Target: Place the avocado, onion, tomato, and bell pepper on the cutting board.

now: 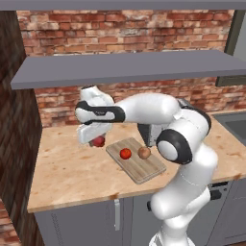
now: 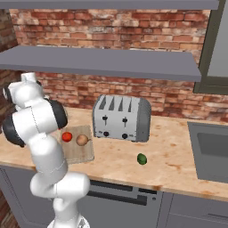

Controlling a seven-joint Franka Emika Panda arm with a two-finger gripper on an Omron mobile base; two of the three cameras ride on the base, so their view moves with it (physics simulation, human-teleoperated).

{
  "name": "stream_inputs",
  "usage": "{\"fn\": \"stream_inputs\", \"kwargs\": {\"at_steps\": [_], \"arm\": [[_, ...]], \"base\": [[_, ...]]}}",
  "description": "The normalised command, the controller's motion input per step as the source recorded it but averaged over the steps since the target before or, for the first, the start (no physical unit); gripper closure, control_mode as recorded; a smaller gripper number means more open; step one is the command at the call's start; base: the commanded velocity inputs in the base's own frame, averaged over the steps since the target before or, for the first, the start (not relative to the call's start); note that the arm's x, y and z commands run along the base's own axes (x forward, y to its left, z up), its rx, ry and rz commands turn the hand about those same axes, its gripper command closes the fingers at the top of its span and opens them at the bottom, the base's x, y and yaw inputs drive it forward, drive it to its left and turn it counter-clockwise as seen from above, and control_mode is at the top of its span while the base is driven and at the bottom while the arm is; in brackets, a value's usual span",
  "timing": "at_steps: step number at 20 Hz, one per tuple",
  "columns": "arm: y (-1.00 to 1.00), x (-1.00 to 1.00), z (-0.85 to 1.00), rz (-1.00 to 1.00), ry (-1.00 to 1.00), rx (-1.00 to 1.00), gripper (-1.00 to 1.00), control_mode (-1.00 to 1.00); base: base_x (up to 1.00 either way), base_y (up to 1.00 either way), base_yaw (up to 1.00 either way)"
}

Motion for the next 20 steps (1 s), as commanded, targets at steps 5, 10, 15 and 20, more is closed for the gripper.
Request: {"fn": "stream_inputs", "kwargs": {"at_steps": [5,10,15,20], "arm": [[-0.63,-0.85,0.43,-0.09,-0.06,0.00,1.00,-1.00],[-0.69,-0.87,0.30,-0.10,-0.04,0.00,1.00,-1.00],[-0.65,-0.81,0.39,-0.11,-0.03,0.00,1.00,-1.00],[-0.56,-0.58,0.29,-0.09,-0.01,0.00,1.00,-1.00]], "base": [[0.00,0.00,0.00],[0.00,0.00,0.00],[0.00,0.00,0.00],[0.00,0.00,0.00]]}}
